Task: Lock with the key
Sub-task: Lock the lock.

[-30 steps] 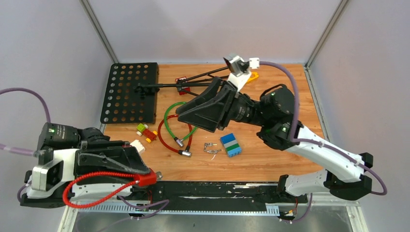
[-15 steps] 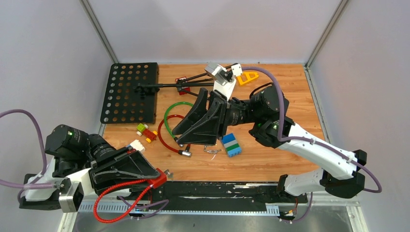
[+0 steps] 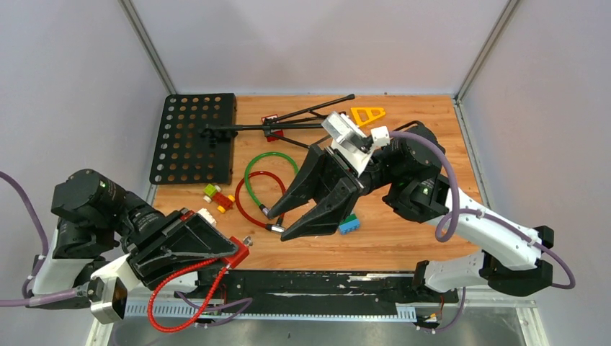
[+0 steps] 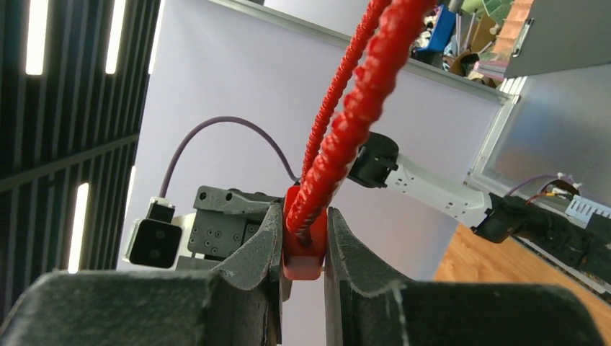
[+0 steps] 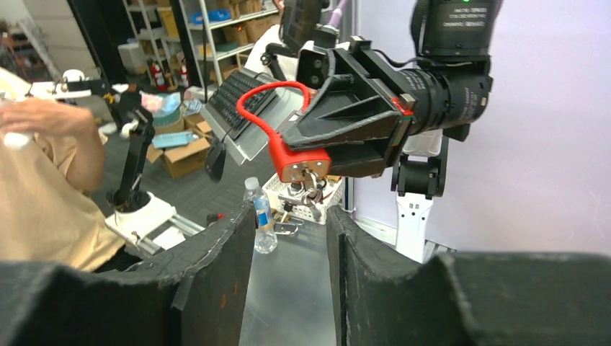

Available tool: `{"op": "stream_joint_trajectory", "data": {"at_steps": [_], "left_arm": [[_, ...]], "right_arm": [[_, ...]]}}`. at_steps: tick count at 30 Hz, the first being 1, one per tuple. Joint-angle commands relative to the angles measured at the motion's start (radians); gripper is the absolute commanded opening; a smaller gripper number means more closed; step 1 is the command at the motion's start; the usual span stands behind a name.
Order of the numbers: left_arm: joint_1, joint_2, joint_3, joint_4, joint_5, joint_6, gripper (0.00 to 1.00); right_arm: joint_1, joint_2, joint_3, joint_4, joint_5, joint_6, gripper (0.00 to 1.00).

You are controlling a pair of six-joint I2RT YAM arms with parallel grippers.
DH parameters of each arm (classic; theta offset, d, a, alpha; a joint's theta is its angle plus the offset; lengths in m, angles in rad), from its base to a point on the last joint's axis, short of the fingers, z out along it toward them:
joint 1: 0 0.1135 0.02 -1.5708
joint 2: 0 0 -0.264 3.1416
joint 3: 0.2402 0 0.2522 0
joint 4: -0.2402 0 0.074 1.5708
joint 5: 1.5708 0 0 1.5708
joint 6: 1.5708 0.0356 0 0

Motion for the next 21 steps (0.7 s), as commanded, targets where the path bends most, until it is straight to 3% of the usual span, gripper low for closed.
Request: {"op": "stream_joint_trajectory", "data": {"at_steps": [1, 12, 21], "left_arm": [[-0.003, 0.018, 0.023, -0.051, 0.029, 0.109, 0.00], [-0.003, -0.025, -0.022, -0.087, 0.103, 0.334, 0.00], [-0.003, -0.032, 0.031, -0.242, 0.216, 0.554, 0.00]], "right_arm": [[0.011, -0.003, 0.063, -0.036, -0.113, -0.128, 0.42], [0.033, 0.142, 0.318, -0.164, -0.137, -0.168, 0.40], [0.090, 0.217, 0.453, -0.373, -0.096, -0.338, 0.39]]}}
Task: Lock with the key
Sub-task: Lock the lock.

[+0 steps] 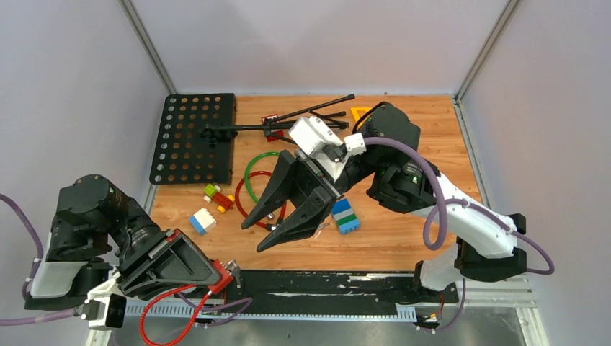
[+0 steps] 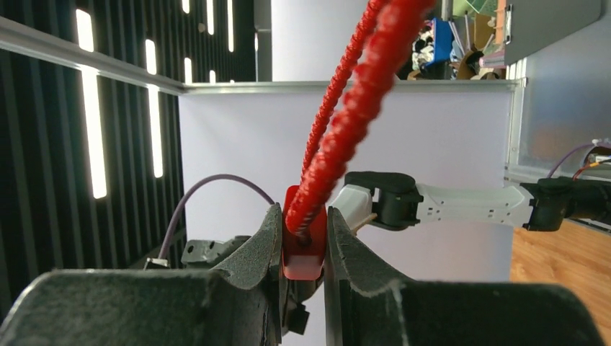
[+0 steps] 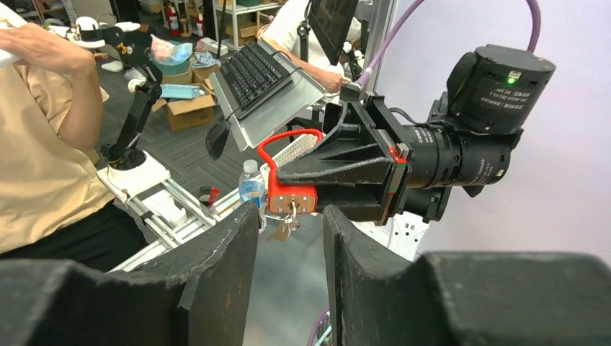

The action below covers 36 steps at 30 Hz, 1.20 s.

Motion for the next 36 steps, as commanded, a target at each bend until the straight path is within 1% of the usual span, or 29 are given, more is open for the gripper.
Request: {"op": "stream_joint_trajectory", "data": {"at_steps": [1, 4, 10, 19, 25, 36], "left_arm": [[-0.004, 0.001, 0.044, -0.085, 0.057, 0.152, 0.00], [-0.003, -0.001, 0.047, -0.112, 0.073, 0.188, 0.00], [-0.003, -0.016, 0.027, -0.113, 0.095, 0.217, 0.00], [-0.003, -0.017, 0.028, -0.114, 0.136, 0.218, 0.00], [-0.003, -0.026, 0.022, -0.116, 0.140, 0.218, 0.00], [-0.003, -0.041, 0.012, -0.115, 0.132, 0.207, 0.00]], "right_arm": [[0.018, 0.005, 0.055, -0.095, 0.014, -0.101, 0.39], [0.040, 0.011, 0.075, -0.147, 0.049, -0.170, 0.39], [0.120, 0.067, 0.185, -0.303, 0.115, -0.292, 0.38], [0.175, 0.107, 0.204, -0.386, 0.183, -0.386, 0.37], [0.201, 0.167, 0.280, -0.443, 0.229, -0.418, 0.37], [0.230, 0.187, 0.297, -0.466, 0.260, -0.433, 0.36]]}}
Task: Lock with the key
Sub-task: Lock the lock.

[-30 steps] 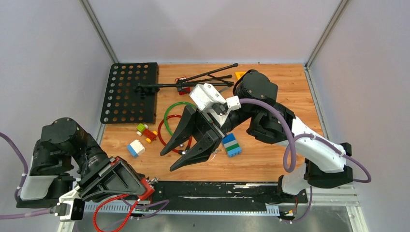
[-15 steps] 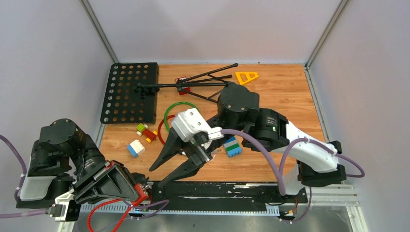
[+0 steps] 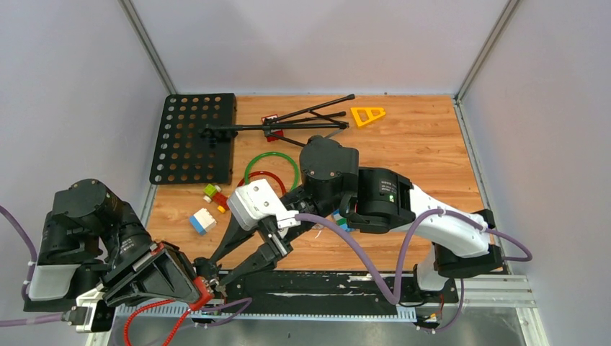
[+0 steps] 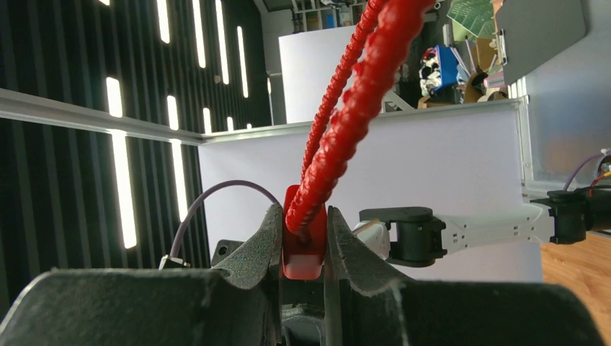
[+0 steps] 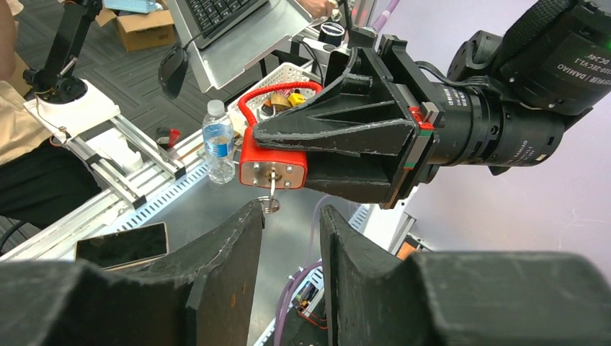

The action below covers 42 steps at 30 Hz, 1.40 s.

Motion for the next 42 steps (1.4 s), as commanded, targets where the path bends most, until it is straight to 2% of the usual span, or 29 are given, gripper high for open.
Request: {"op": "stream_joint_trajectory", "data": {"at_steps": [1, 10, 36, 42], "left_arm": [[-0.003, -0.010, -0.005, 0.016, 0.012, 0.008, 0.00], [-0.003, -0.004, -0.007, 0.020, 0.010, 0.003, 0.00], [-0.003, 0.009, -0.023, 0.051, 0.020, -0.023, 0.00], [-0.003, 0.006, -0.027, 0.060, 0.018, -0.027, 0.00]], "right_arm": [[0.018, -0.002, 0.042, -0.004, 0.015, -0.022, 0.36], [0.027, -0.018, 0.039, 0.013, -0.022, -0.015, 0.38], [0.028, 0.001, 0.034, 0.051, -0.003, -0.006, 0.38], [0.026, 0.003, 0.030, 0.050, -0.008, -0.003, 0.36]]}}
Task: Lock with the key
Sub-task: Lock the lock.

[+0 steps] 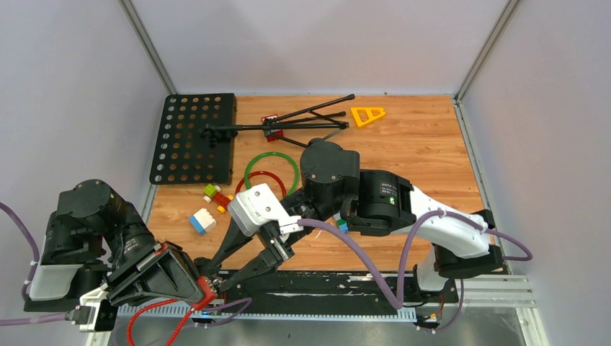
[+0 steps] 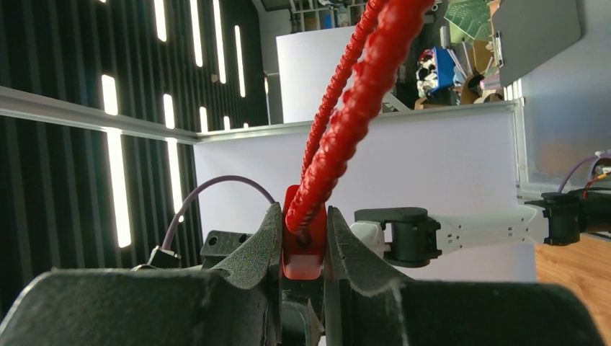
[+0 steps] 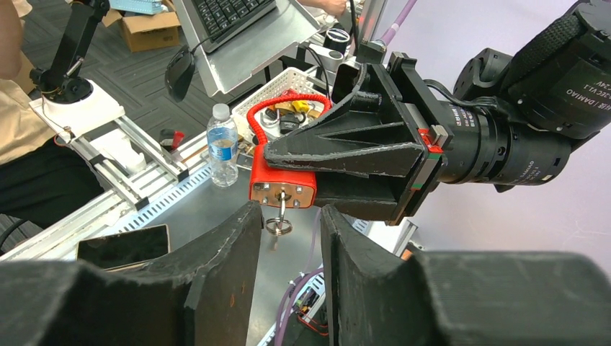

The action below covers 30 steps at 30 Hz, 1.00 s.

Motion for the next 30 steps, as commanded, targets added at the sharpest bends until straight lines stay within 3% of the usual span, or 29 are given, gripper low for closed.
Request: {"op": "stream_joint_trajectory", "data": {"at_steps": [1, 22, 28, 30], "left_arm": [[-0.003, 0.011, -0.006, 0.045, 0.016, -0.015, 0.00], [-0.003, -0.009, -0.020, 0.067, -0.002, -0.030, 0.00], [-0.003, -0.023, -0.024, 0.070, -0.007, -0.034, 0.00], [-0.003, -0.027, -0.027, 0.070, -0.009, -0.034, 0.00]], "right_arm": [[0.005, 0.003, 0.025, 0.045, -0.007, 0.006, 0.36], [0.005, 0.017, 0.016, 0.019, -0.013, -0.003, 0.30], [0.006, 0.021, 0.011, 0.015, -0.007, -0.005, 0.24], [0.005, 0.021, 0.008, 0.013, -0.007, -0.006, 0.14]]}}
